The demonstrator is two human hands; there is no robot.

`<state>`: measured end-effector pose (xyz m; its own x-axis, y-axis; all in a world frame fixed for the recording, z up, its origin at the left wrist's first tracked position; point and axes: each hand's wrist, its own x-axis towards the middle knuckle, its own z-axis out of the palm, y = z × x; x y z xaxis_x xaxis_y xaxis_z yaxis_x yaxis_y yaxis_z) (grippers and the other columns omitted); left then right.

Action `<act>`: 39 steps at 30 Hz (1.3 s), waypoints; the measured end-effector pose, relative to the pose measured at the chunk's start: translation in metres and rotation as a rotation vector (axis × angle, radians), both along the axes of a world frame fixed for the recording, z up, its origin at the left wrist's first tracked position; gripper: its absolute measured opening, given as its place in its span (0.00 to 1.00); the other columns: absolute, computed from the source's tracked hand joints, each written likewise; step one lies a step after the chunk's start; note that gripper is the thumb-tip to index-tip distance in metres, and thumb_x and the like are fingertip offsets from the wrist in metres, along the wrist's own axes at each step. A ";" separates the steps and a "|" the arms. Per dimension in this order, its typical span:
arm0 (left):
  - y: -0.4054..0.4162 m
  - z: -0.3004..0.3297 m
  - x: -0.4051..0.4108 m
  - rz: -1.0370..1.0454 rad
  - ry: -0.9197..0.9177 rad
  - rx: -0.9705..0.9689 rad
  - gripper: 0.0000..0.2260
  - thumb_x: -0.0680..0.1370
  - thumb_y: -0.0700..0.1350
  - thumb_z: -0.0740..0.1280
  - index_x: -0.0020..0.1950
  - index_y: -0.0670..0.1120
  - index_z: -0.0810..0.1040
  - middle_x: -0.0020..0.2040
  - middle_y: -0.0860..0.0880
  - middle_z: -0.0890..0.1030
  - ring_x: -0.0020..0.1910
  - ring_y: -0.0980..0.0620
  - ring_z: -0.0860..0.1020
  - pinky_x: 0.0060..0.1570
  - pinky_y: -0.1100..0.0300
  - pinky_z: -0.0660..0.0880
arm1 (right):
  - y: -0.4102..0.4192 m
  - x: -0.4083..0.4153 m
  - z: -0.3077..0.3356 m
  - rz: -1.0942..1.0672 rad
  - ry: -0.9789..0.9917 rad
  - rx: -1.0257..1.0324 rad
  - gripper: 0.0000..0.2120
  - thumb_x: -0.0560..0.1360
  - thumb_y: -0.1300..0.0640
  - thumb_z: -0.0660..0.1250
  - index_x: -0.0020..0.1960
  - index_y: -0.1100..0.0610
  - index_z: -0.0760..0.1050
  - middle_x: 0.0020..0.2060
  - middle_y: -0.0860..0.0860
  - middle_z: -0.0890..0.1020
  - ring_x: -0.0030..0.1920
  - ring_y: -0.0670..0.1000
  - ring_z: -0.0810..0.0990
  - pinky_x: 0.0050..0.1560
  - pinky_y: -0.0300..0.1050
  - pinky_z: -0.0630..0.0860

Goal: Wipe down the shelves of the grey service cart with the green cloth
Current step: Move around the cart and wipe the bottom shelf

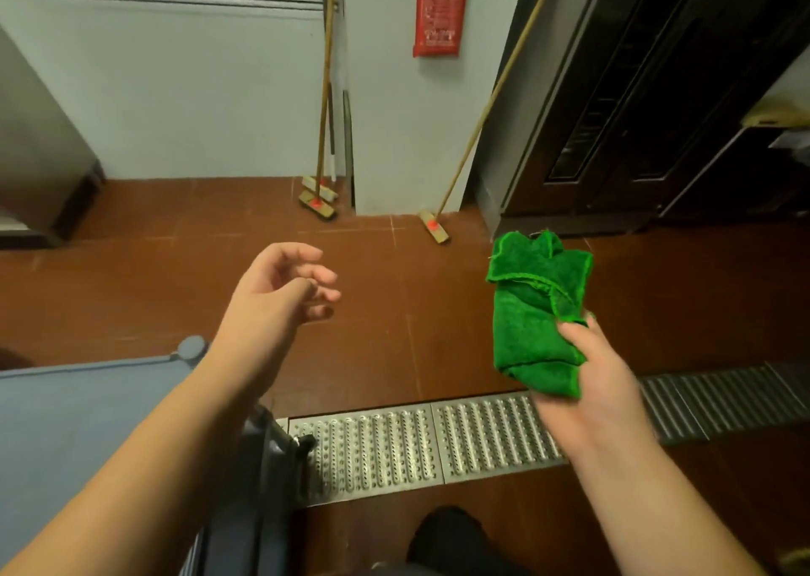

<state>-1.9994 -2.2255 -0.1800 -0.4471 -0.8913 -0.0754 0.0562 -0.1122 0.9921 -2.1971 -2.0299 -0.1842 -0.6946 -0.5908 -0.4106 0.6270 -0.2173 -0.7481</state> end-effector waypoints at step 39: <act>-0.606 -0.023 0.084 1.277 -0.053 0.019 0.16 0.75 0.28 0.56 0.52 0.46 0.73 0.39 0.48 0.81 0.38 0.50 0.81 0.38 0.57 0.77 | -0.920 0.024 -0.019 1.243 -0.024 0.010 0.21 0.80 0.67 0.53 0.67 0.53 0.74 0.56 0.57 0.84 0.48 0.55 0.86 0.41 0.50 0.83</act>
<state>-1.9152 -2.8316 -0.2027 0.7265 -0.6820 -0.0842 0.0948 -0.0219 0.9953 -2.1729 -2.9504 -0.2032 0.3413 -0.8389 -0.4239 0.4166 0.5393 -0.7319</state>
